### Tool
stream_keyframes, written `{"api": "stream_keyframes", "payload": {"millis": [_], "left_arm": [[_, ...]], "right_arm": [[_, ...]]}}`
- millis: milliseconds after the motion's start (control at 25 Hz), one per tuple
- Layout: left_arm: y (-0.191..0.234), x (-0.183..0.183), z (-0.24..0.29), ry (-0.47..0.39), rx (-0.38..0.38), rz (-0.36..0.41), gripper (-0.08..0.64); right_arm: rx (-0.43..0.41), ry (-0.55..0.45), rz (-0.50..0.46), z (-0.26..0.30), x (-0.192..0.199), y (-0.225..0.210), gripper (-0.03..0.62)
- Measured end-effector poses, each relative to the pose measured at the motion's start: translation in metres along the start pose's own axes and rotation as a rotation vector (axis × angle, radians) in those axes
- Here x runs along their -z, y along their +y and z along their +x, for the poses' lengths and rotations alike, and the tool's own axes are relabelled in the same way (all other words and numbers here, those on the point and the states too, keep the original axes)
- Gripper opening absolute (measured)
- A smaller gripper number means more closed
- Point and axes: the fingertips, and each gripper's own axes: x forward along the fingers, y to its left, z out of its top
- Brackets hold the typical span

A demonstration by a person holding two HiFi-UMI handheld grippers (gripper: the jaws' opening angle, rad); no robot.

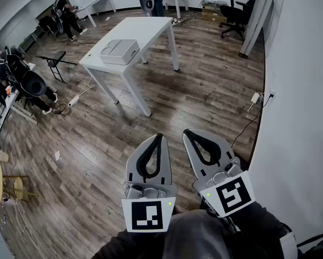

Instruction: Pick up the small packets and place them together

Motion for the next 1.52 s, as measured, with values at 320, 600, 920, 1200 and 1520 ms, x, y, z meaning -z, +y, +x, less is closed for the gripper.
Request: {"api": "stream_keyframes", "payload": {"millis": [320, 600, 920, 1200, 1520], "left_arm": [[-0.007, 0.001, 0.013, -0.029, -0.010, -0.006, 0.000], [-0.023, 0.015, 0.023, 0.013, -0.017, -0.017, 0.000], [-0.015, 0.035, 0.036, 0.061, -0.093, -0.044, 0.000], [0.028, 0.076, 0.081, 0.095, -0.073, -0.075, 0.000], [0.088, 0.097, 0.125, 0.102, -0.059, -0.109, 0.000]], "right_arm": [[0.017, -0.063, 0.008, 0.002, -0.008, -0.014, 0.003], [-0.006, -0.028, 0.017, -0.005, 0.008, -0.027, 0.003], [-0.098, -0.009, 0.071, 0.001, 0.035, -0.027, 0.003], [-0.098, 0.065, 0.085, 0.062, 0.069, -0.041, 0.004], [-0.090, 0.097, 0.104, 0.165, 0.084, -0.049, 0.003]]}}
